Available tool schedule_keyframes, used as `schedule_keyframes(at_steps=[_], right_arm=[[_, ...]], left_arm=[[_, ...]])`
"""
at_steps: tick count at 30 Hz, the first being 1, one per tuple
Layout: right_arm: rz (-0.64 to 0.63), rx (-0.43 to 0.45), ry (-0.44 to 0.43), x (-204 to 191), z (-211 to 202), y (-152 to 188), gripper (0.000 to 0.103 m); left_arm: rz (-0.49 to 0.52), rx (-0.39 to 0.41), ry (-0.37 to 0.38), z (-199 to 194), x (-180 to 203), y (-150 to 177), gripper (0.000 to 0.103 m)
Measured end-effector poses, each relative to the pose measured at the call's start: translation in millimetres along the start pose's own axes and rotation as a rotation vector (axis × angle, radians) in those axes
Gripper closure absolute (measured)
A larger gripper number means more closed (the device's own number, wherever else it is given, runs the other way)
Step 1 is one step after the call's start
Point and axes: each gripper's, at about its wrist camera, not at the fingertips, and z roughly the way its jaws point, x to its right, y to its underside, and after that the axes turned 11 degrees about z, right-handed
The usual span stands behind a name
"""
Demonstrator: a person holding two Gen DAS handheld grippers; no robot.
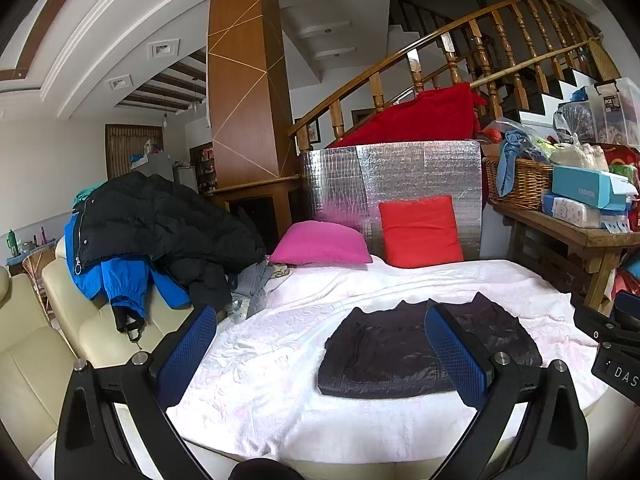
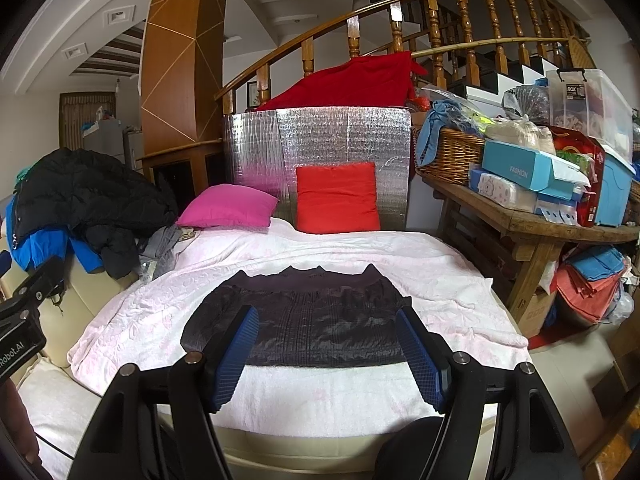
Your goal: Fold large clothes
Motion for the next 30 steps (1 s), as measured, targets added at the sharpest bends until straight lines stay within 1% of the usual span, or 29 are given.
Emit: schedule_keyframes(at_steps=[13,18,24,30], right_arm=[[-0.015,-0.017,-0.001,-6,10,3,0.028],[-0.033,-0.029,-0.001,-14,19,4,0.028],[-0.051,-0.023,-0.014,-22,32,-3,0.028],[-0.061,-0.038,-0.018,-25,52,-3,0.028]], left_arm=[[-0.008,-0.017,-0.002,6,-4,6,0.000],[-0.017,-0.037,-0.004,14,-8,8,0.000],[-0.023,-0.054,-0.029,24,-13,7,0.000],[-0.014,-0.085,-0.039,42,-8,8,0.000]])
